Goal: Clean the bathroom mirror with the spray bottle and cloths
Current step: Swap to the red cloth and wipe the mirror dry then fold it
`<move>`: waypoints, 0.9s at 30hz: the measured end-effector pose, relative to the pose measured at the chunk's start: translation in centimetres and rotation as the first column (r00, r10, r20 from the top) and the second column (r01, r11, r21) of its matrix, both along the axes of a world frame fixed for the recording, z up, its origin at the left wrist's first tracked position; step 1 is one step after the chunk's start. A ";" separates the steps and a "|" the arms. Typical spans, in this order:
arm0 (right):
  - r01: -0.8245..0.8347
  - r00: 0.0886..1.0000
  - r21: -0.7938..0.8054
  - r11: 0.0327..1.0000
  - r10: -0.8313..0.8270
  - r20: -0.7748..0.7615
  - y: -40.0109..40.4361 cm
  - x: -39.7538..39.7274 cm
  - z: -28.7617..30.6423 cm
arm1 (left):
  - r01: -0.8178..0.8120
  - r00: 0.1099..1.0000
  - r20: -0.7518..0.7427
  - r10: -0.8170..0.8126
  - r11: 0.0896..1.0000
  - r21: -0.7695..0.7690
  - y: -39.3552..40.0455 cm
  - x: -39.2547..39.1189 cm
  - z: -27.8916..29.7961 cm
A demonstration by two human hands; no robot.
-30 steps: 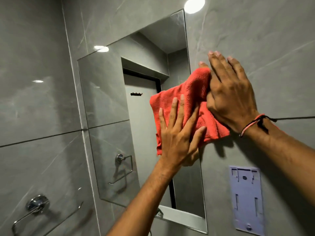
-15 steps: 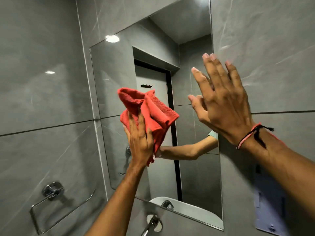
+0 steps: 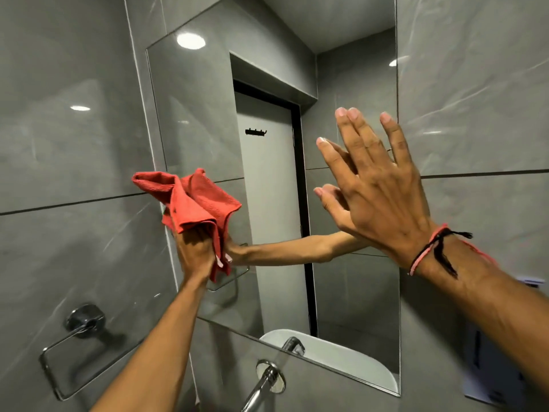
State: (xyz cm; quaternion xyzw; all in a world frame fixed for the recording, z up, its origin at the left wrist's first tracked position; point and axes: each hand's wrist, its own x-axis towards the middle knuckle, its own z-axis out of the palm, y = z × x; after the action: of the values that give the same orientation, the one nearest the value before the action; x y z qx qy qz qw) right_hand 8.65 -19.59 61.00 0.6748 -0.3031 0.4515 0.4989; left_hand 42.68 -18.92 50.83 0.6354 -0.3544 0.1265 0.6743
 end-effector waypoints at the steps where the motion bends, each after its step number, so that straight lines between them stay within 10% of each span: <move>1: 0.008 1.000 -0.001 1.000 -0.008 -0.001 -0.1 0.1 -0.2 | -0.019 0.999 -0.033 0.017 0.998 -0.060 0.1 0.3 0.0; 7: 0.079 0.997 -0.011 0.997 -0.079 -0.016 -0.7 0.6 -0.5 | -0.014 0.991 -0.129 0.030 0.992 0.127 0.6 2.2 -3.6; 17: 0.086 0.996 0.008 0.996 -0.086 -0.032 -0.5 0.5 -0.4 | -0.015 0.884 0.467 0.000 0.999 0.029 1.0 -5.6 -5.0; 27: 0.057 0.998 0.046 0.997 -0.056 -0.015 0.6 -3.3 -1.3 | 0.087 0.655 0.751 -0.087 0.995 0.039 3.0 -17.5 -4.8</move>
State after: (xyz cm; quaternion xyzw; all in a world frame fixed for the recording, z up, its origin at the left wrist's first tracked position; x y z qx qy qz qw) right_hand 5.30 -18.96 59.69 0.6804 -0.3290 0.4255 0.4977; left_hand 25.14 -15.88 45.98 0.5087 -0.6311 0.3451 0.4732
